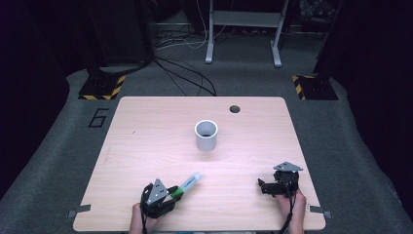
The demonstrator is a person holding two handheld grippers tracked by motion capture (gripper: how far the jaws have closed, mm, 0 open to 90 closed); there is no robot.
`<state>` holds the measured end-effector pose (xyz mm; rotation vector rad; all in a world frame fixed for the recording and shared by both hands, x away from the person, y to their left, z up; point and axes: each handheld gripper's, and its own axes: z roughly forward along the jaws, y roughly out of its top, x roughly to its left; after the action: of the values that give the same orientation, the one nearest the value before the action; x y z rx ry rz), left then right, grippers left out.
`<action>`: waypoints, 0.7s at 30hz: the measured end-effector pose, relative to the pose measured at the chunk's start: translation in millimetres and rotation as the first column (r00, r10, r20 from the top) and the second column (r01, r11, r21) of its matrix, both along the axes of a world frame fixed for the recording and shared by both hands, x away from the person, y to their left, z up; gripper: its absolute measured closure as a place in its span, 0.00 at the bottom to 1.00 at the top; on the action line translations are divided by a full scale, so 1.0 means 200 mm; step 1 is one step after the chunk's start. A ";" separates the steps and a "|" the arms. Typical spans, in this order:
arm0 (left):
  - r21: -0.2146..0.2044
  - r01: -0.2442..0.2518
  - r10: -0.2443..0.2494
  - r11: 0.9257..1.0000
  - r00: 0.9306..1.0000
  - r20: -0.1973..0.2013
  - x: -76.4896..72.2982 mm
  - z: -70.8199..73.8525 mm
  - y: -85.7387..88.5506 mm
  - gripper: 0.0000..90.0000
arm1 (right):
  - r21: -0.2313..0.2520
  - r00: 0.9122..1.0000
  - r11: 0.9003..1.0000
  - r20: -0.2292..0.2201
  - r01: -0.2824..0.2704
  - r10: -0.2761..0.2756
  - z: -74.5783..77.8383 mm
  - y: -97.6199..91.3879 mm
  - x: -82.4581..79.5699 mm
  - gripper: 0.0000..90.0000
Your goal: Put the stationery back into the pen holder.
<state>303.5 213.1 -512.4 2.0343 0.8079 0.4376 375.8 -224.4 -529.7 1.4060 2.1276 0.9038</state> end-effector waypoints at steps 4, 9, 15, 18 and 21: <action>-0.003 -0.006 0.006 1.000 1.000 0.009 0.01 0.01 0.02 0.75 | -0.001 1.000 1.000 -0.002 -0.002 0.002 0.00 0.00 0.00 0.00; 0.006 -0.016 0.016 1.000 1.000 0.025 0.03 0.03 0.05 0.75 | 0.000 1.000 1.000 0.001 -0.005 0.005 0.00 0.00 0.00 0.00; 0.002 -0.027 0.027 1.000 0.999 0.037 0.04 0.03 0.07 0.75 | 0.003 1.000 1.000 -0.002 0.002 -0.002 0.00 0.00 0.00 0.00; 0.000 -0.032 0.032 0.999 0.998 0.047 0.06 0.04 0.09 0.75 | -0.002 1.000 1.000 0.003 -0.002 0.002 0.00 0.00 0.00 0.00; 0.005 -0.039 0.039 0.999 0.998 0.056 0.07 0.04 0.09 0.75 | 0.004 1.000 1.000 0.000 -0.001 0.001 0.00 0.00 0.00 0.00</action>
<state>317.2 232.0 -504.6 2.0055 0.8141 0.5174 375.9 -224.6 -529.7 1.4069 2.1273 0.9093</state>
